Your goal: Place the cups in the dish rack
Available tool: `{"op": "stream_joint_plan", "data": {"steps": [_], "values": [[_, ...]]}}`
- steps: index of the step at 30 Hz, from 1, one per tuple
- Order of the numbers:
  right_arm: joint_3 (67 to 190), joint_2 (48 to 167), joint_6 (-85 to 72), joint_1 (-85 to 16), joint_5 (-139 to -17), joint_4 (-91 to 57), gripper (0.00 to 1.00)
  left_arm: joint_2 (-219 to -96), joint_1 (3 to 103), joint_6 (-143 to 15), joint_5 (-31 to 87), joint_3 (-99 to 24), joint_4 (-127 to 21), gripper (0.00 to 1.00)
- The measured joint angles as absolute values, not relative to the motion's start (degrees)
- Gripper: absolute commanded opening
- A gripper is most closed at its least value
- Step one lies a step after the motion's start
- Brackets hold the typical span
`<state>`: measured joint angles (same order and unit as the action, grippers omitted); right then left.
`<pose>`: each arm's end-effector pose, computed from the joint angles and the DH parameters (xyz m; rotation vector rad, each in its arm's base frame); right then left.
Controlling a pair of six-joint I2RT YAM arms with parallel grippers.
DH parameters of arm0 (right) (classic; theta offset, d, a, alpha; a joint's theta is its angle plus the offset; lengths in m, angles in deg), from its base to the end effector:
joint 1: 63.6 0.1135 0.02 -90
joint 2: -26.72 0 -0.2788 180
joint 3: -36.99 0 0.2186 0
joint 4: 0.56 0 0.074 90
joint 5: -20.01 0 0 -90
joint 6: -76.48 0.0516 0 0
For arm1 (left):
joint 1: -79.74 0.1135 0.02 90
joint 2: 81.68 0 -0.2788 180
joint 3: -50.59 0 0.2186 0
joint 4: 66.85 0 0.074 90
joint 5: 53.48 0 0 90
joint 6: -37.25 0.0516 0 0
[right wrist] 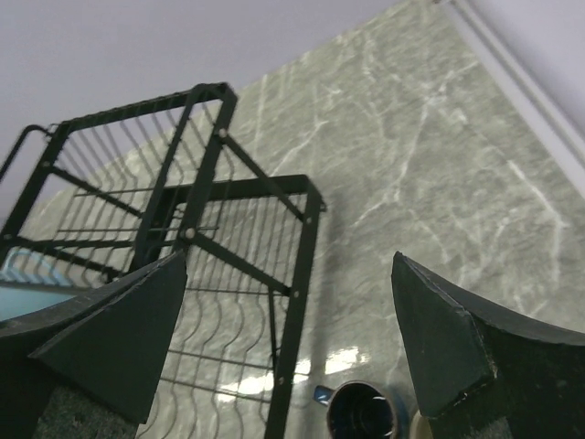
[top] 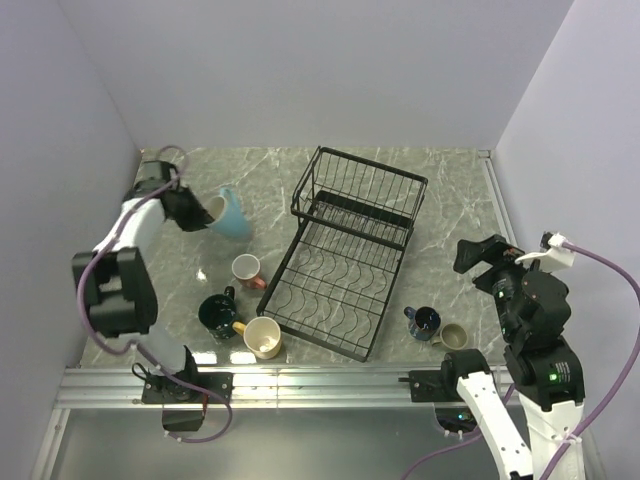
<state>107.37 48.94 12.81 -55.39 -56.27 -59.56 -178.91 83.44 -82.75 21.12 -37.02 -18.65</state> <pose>0.0311 -0.0079 0.3584 0.4478 1.7022 0.2286 0.3367 0.0080 0.2488 -0.6587 2.5259 -0.5146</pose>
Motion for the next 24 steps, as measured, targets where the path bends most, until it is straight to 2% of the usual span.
{"op": "stream_joint_plan", "data": {"steps": [4, 12, 14, 18, 24], "values": [[110.41, 51.71, 13.92, -55.39, -59.53, -59.77, 1.00, -170.86, 89.50, -86.40, 13.02, -33.48, -21.53, 0.00], [127.50, 66.49, 19.72, -53.82, -71.51, -60.19, 1.00, -153.62, 87.99, -108.23, -10.66, -17.24, -46.25, 0.01], [133.91, 72.24, 22.75, -47.61, -72.32, -60.41, 1.00, -151.91, 88.06, -112.91, -14.17, -14.55, -51.32, 0.01], [143.98, 82.73, 26.23, -27.04, -69.23, -59.73, 1.00, -149.47, 88.32, -120.38, -18.17, -8.85, -59.85, 0.00], [153.67, 97.94, 28.92, -9.91, -66.61, -55.71, 1.00, -148.37, 88.95, -137.54, -20.05, -1.35, -78.49, 0.00]]}}
